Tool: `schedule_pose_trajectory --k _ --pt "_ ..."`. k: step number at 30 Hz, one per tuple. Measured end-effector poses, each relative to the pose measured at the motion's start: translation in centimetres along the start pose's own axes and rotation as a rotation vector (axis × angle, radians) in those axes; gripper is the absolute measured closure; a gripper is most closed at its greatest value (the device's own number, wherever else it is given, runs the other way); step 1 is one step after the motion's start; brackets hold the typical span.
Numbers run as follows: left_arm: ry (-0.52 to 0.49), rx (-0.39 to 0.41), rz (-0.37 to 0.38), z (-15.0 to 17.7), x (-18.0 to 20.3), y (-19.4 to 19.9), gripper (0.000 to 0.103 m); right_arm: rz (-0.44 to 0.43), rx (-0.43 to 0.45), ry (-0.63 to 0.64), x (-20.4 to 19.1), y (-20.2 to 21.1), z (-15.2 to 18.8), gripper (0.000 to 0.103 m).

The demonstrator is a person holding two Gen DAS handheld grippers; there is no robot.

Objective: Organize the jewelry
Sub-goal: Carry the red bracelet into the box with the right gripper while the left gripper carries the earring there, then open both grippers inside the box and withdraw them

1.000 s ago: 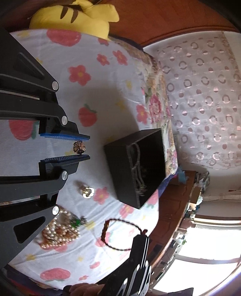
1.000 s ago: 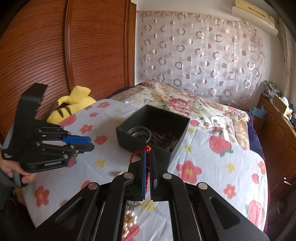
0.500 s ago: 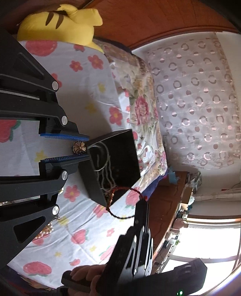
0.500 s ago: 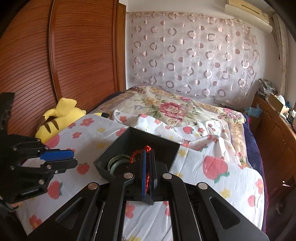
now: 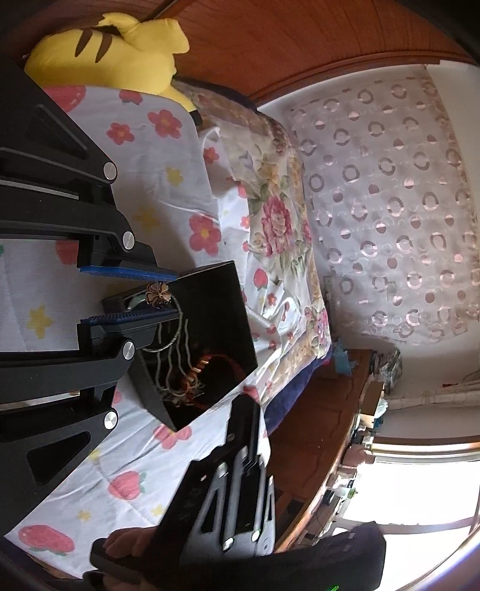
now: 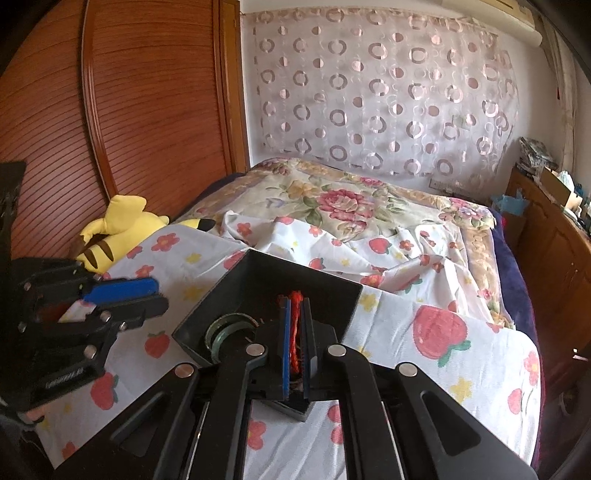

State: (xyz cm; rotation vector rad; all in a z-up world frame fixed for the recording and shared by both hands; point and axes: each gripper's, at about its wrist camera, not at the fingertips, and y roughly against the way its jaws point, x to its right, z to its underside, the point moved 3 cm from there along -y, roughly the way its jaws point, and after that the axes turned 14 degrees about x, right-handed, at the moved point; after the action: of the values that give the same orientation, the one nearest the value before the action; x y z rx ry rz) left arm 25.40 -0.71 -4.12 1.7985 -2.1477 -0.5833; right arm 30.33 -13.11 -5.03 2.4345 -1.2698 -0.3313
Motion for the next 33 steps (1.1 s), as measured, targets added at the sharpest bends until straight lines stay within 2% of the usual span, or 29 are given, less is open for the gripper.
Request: schedule_pose_trajectory --k 3,19,20,23,24,33 --pt "0.004 -0.007 -0.005 -0.5 0.0 -1.0 0.089 -0.003 -0.001 0.000 0.2 0.3 0.3 0.087" --pt "0.042 -0.015 -0.013 -1.4 -0.2 -4.1 0.088 0.006 0.012 0.009 0.8 3.2 2.1 0.087" --pt "0.042 -0.016 -0.014 -1.3 -0.2 -4.1 0.087 0.003 0.014 0.011 0.7 3.5 2.3 0.087" --pt "0.044 -0.007 -0.014 -1.2 -0.3 -3.9 0.070 -0.005 0.014 0.018 0.3 4.2 3.0 0.087" --pt "0.047 -0.001 -0.011 -1.1 -0.4 -3.6 0.067 -0.009 0.012 0.019 0.1 4.5 3.2 0.087" --pt "0.072 0.019 0.021 1.8 -0.7 0.0 0.056 -0.047 0.013 -0.002 -1.3 7.7 6.3 0.087"
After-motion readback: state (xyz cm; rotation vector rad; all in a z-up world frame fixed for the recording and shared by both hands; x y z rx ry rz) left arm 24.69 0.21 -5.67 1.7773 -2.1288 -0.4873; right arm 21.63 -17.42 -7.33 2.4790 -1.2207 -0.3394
